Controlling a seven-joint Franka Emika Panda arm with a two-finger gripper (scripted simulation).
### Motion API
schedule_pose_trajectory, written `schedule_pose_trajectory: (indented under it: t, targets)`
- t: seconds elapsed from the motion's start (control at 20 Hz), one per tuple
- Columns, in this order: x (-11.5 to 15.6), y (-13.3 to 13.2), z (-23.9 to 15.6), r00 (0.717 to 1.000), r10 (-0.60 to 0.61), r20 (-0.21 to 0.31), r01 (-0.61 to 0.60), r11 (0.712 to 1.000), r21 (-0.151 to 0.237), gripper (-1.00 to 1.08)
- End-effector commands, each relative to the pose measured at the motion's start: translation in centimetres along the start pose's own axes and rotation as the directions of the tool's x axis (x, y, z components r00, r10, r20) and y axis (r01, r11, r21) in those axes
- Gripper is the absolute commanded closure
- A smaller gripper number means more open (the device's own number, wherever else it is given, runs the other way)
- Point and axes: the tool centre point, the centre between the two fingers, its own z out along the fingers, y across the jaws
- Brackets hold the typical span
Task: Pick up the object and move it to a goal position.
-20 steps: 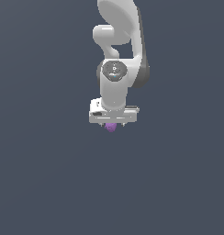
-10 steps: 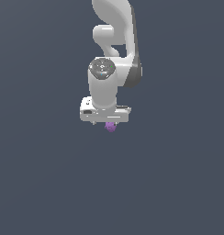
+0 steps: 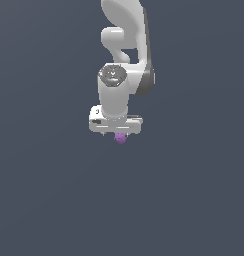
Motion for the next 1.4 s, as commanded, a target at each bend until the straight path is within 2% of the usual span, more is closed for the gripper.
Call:
schedule_pose_trajectory:
  t: [0.0,0.3,0.8,1.35]
  targets:
    - [-0.4,-0.2,0.5,1.0,0.02,-0.005,-0.02,1.0,0.003,-0.92]
    - [-2.2,-1.0,2.5,0.995,0.099,-0.024,-0.099,0.995,0.013,-0.92]
    - [-5.7,-2.0,5.6,0.969,0.241,-0.054,-0.239,0.97,0.035,-0.92]
    - [-6.6,-2.2,6.4,0.96,0.273,-0.06,-0.271,0.962,0.041,-0.92]
